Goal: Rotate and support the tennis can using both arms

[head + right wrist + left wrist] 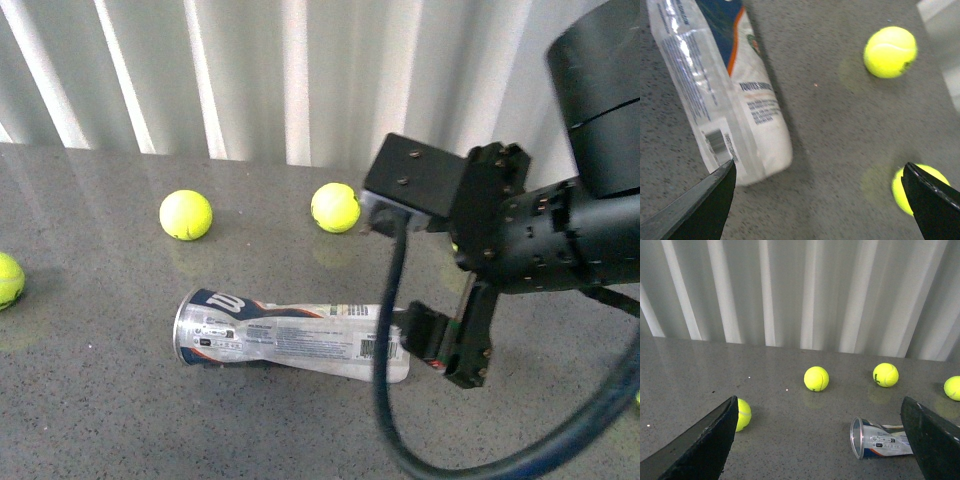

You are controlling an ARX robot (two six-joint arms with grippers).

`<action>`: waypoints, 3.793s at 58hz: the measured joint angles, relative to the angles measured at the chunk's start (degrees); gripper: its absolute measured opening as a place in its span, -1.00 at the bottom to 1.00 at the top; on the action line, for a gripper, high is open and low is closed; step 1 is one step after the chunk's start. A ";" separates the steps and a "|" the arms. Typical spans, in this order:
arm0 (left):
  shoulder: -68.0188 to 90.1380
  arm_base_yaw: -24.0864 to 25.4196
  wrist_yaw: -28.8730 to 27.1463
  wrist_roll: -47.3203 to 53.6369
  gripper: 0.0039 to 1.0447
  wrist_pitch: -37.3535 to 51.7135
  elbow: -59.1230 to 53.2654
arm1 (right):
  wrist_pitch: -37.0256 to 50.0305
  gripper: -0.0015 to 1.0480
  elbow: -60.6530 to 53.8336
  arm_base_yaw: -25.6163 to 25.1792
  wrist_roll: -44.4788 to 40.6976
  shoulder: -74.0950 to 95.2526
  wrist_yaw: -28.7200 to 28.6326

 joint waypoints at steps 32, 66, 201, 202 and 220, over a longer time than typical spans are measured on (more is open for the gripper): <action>0.00 0.00 0.00 0.00 0.87 0.00 0.00 | 16.61 0.86 -17.33 -16.24 18.56 -21.94 19.34; 0.00 0.00 0.02 0.00 0.87 0.00 0.00 | 11.54 0.36 -42.82 -27.17 46.18 -72.17 7.89; 101.37 3.93 29.40 11.47 0.87 10.43 40.54 | -13.92 0.86 -47.67 -17.92 46.71 -103.25 15.28; 102.09 4.00 29.55 11.19 0.87 11.10 40.72 | -13.92 0.86 -47.67 -17.92 46.71 -103.25 15.28; 110.49 3.45 37.07 3.72 0.87 13.35 45.42 | -13.92 0.86 -47.67 -17.92 46.71 -103.25 15.28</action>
